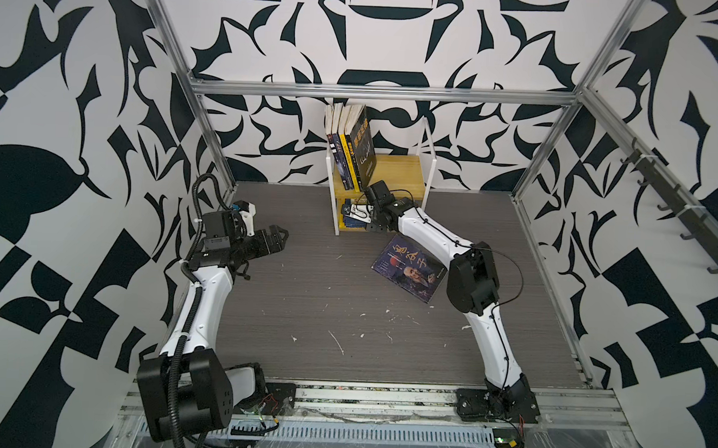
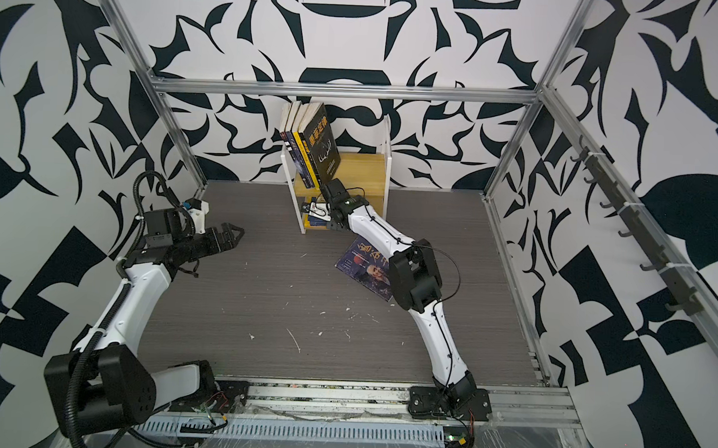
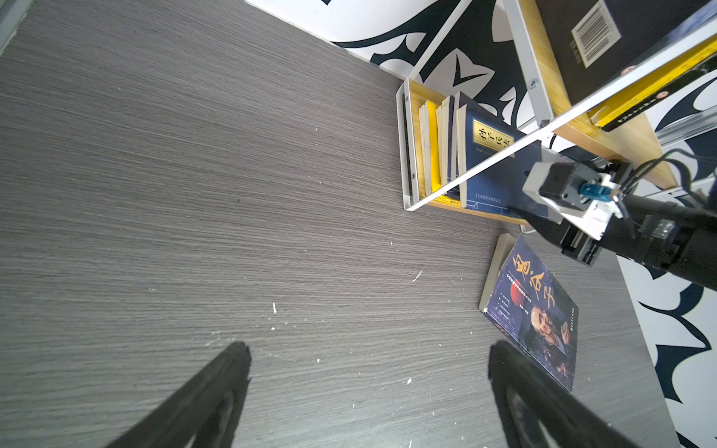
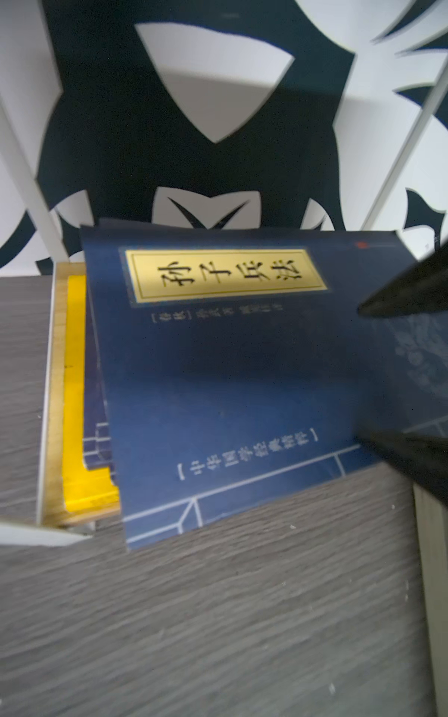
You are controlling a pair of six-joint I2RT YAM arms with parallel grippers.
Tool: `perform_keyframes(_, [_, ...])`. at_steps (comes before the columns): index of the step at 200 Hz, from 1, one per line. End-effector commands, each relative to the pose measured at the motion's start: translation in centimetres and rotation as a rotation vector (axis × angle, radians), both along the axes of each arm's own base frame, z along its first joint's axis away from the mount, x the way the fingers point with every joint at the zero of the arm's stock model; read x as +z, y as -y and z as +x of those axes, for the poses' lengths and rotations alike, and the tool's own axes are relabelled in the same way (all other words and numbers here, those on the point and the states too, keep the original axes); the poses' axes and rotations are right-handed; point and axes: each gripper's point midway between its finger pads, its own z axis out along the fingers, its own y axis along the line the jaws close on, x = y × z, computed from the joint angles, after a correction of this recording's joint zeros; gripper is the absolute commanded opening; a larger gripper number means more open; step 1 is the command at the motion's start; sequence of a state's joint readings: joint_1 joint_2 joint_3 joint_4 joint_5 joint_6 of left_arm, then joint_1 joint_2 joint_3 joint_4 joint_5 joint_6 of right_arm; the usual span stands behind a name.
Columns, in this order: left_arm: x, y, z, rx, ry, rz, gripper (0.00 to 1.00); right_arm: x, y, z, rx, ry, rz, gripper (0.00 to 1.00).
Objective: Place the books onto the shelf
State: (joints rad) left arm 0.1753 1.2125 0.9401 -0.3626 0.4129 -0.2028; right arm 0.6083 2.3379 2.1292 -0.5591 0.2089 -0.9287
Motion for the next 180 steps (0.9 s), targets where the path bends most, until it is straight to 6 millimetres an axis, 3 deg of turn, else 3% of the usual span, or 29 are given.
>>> perform_keyframes(1, [0.5, 0.0, -0.1, -0.004, 0.016, -0.009, 0.99, 3.6, -0.7, 0.0, 0.033, 0.025, 0.078, 0.67])
perform_keyframes(28, [0.3, 0.1, -0.1, -0.004, 0.012, -0.015, 1.0, 3.2, -1.1, -1.3, 0.063, -0.023, 0.097, 0.78])
perform_keyframes(60, [0.3, 0.0, -0.1, -0.003, 0.014, -0.014, 1.0, 1.9, -1.1, -0.7, 0.041, -0.019, 0.084, 0.79])
perform_keyframes(110, [0.4, 0.0, -0.1, -0.002, 0.015, -0.013, 0.99, 2.0, -1.4, 1.3, 0.005, 0.053, 0.088, 0.55])
perform_keyframes(180, [0.2, -0.1, -0.1, 0.0, 0.012, -0.014, 1.0, 3.1, -1.9, 2.3, 0.001, 0.092, 0.121, 0.36])
